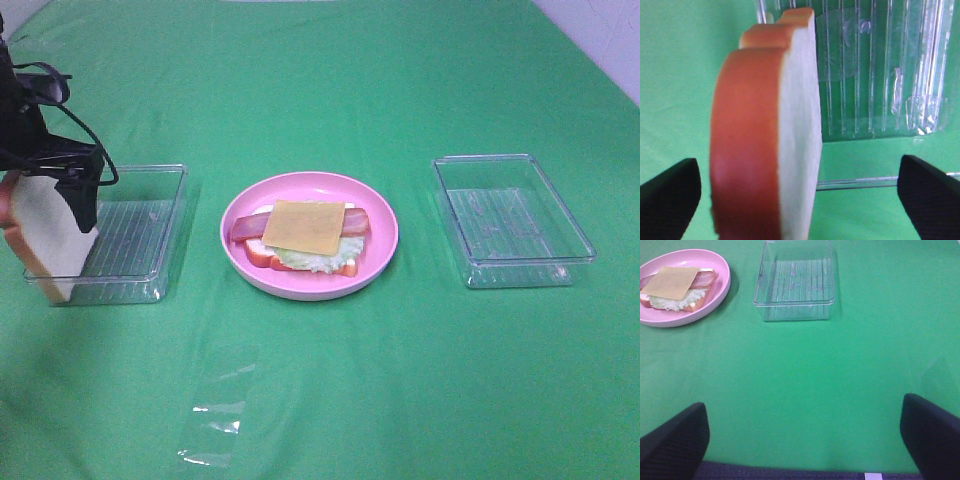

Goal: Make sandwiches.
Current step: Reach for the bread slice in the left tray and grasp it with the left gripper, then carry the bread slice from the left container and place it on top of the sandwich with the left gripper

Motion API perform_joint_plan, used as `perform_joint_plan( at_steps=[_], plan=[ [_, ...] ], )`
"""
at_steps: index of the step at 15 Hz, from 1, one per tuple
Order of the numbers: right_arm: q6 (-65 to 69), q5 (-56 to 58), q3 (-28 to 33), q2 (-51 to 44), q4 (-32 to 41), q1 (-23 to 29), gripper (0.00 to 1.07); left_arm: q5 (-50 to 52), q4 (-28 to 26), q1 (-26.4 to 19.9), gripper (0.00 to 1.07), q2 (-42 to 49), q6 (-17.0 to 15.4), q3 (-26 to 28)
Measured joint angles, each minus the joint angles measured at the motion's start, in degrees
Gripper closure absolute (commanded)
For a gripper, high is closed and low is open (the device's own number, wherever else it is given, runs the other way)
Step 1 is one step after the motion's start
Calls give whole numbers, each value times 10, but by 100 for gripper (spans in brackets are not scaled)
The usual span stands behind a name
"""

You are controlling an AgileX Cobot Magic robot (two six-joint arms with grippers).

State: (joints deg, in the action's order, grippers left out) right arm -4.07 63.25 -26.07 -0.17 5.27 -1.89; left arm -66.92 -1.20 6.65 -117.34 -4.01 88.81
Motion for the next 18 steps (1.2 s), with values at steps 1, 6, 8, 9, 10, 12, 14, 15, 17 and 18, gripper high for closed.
perform_joint_plan(
  at_steps=[1, 6, 8, 9, 10, 12, 14, 15, 17, 18],
  plan=[
    [0, 0, 0, 0, 0, 0, 9, 0, 0, 0, 12, -5, 2, 0],
    [0, 0, 0, 0, 0, 0, 9, 12, 0, 0, 98, -6, 6, 0],
    [0, 0, 0, 0, 0, 0, 9, 12, 1, 0, 106, -6, 6, 0],
    [0, 0, 0, 0, 0, 0, 9, 12, 1, 0, 106, -6, 6, 0],
    [0, 0, 0, 0, 0, 0, 9, 12, 1, 0, 106, -6, 6, 0],
    [0, 0, 0, 0, 0, 0, 9, 12, 1, 0, 106, -6, 4, 0],
    [0, 0, 0, 0, 0, 0, 9, 12, 1, 0, 106, -6, -1, 0],
    [0, 0, 0, 0, 0, 0, 9, 12, 1, 0, 107, -6, -2, 0],
    [0, 0, 0, 0, 0, 0, 9, 12, 0, 0, 107, -6, -2, 0],
    [0, 0, 0, 0, 0, 0, 9, 12, 0, 0, 107, -6, -3, 0]
  ],
)
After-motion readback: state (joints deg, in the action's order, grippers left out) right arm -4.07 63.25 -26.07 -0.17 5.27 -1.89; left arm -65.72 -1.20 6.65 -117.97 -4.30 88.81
